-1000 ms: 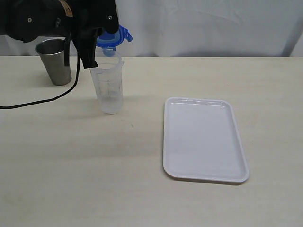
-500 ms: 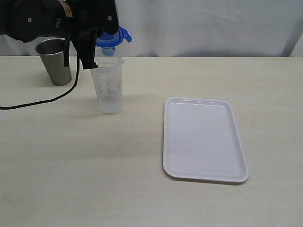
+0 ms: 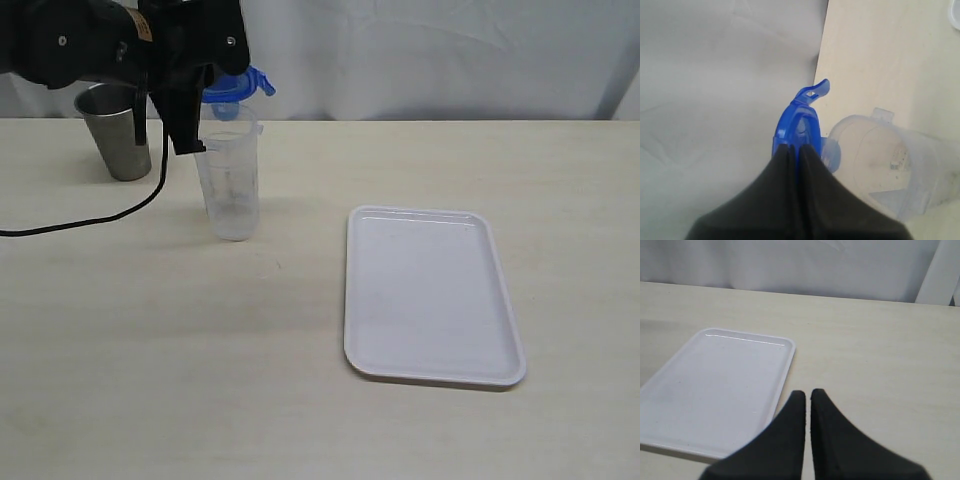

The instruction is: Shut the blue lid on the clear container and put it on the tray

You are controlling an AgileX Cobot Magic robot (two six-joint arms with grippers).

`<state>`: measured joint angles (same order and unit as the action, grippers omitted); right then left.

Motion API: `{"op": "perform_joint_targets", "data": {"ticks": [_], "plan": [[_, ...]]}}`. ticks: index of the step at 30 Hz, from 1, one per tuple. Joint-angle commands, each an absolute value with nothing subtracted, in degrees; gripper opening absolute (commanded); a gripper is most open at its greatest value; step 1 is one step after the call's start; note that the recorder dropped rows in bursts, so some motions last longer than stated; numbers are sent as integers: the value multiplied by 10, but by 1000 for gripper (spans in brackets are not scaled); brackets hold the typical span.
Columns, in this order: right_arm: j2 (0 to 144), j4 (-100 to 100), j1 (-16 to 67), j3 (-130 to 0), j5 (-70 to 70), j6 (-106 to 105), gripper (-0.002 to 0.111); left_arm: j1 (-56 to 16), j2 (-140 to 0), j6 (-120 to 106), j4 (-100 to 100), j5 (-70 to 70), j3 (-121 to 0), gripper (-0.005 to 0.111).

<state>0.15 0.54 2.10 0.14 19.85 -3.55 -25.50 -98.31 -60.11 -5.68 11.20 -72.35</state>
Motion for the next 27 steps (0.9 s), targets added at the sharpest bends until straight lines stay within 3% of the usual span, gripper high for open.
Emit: {"op": "perform_joint_targets", "data": {"ticks": [1, 27], "plan": [[0, 7, 22, 0, 196, -37, 4, -260, -978, -595, -48, 119, -726, 0], [0, 7, 22, 0, 196, -37, 4, -260, -978, -585, -55, 78, -675, 0]]}}
